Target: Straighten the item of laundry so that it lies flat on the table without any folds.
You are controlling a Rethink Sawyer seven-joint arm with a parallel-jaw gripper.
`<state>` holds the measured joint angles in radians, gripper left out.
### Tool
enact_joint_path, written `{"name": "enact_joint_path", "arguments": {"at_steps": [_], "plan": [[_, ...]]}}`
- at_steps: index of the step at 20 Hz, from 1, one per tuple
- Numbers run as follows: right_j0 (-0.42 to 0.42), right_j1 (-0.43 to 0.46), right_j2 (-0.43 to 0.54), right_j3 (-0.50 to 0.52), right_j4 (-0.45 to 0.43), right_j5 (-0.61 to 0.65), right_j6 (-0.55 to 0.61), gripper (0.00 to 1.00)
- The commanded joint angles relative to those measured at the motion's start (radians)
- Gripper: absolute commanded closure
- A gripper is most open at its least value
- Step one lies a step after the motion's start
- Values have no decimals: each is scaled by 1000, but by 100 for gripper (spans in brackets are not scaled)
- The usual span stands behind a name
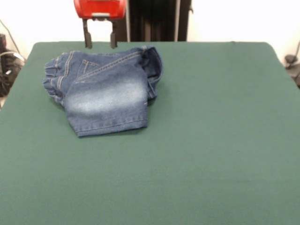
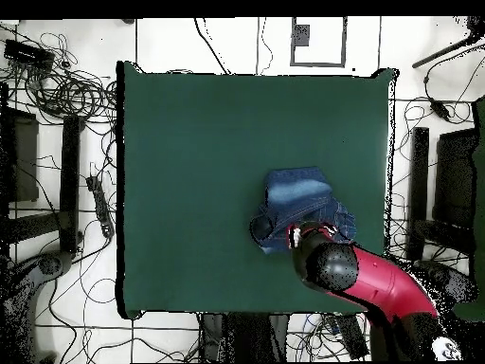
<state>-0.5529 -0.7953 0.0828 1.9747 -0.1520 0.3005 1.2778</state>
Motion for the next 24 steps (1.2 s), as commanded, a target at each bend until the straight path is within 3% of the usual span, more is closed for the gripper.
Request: {"name": "enact_joint_path", "arguments": {"at_steps": [1,16,24], "plan": [[54,138,108,15,-65,-116,116,0],[73,228,89,7,-77,-252,181,0],[110,149,80,-16,-110,-96,83,0]]}}
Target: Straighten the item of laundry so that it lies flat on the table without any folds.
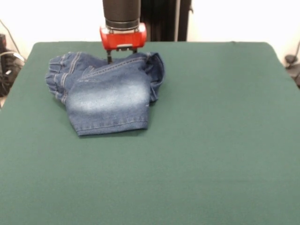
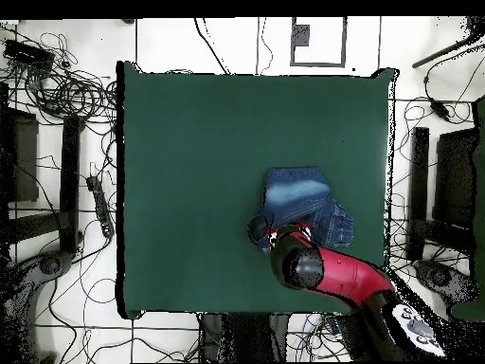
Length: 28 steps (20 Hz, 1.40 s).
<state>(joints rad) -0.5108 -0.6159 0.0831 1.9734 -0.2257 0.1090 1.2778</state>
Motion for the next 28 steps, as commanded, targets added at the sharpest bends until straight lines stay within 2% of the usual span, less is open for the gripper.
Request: {"name": "enact_joint_path", "arguments": {"at_steps": [1,7,14,22,28], "plan": [[65,-45,86,-14,-30,116,81,0],[55,-113,115,-34,-4,253,49,0],[36,-139,145,-33,25,298,70,0],[78,-135,116,-85,77,312,155,0],[112,-135,98,-131,107,374,168,0]]}}
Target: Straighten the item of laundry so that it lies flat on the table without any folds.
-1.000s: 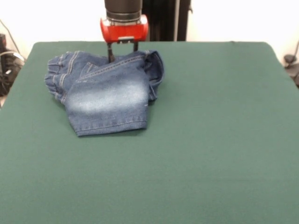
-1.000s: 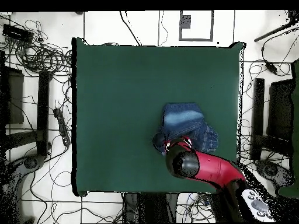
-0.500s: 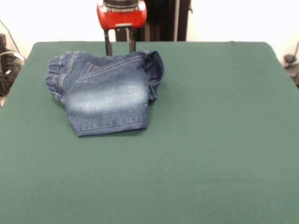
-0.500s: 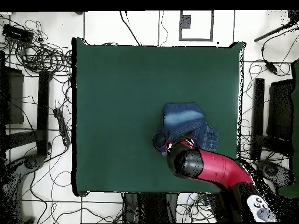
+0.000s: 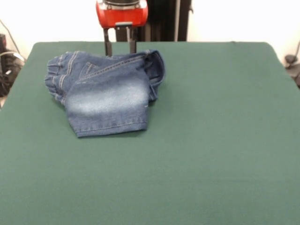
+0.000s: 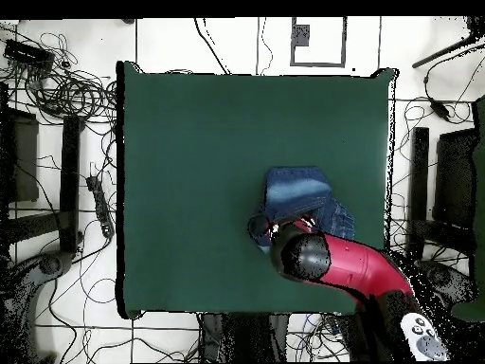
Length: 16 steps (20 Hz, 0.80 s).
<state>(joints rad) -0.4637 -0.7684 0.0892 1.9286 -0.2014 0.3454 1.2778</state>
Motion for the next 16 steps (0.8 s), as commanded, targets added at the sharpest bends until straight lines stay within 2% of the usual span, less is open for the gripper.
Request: {"name": "enact_joint_path", "arguments": {"at_steps": [1,8,16], "plan": [[67,17,89,-90,90,146,170,0],[77,12,75,-100,123,154,178,0],[15,47,112,0,159,-38,225,0]]}}
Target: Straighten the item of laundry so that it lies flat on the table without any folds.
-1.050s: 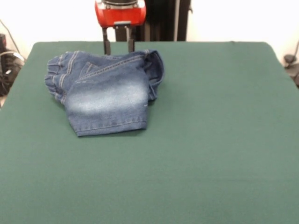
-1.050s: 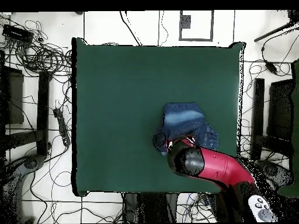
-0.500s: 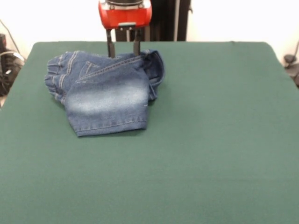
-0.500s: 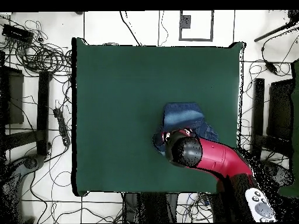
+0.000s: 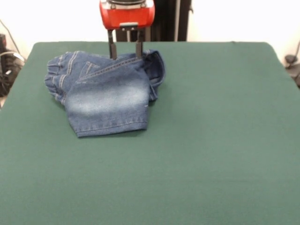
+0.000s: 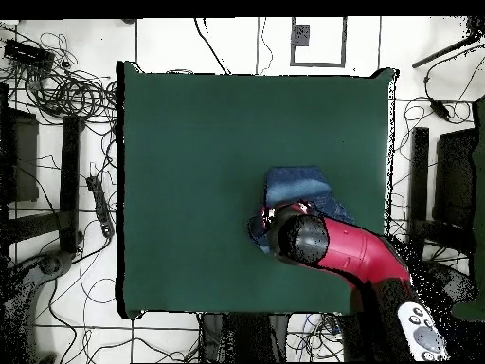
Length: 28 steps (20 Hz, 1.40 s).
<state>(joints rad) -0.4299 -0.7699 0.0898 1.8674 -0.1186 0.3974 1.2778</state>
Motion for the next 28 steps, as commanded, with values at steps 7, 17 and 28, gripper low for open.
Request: {"name": "enact_joint_path", "arguments": {"at_steps": [7,17,28], "plan": [[-39,120,97,47,18,-152,168,0],[-4,140,35,71,155,-263,360,0],[68,74,-72,81,271,-228,418,0]]}}
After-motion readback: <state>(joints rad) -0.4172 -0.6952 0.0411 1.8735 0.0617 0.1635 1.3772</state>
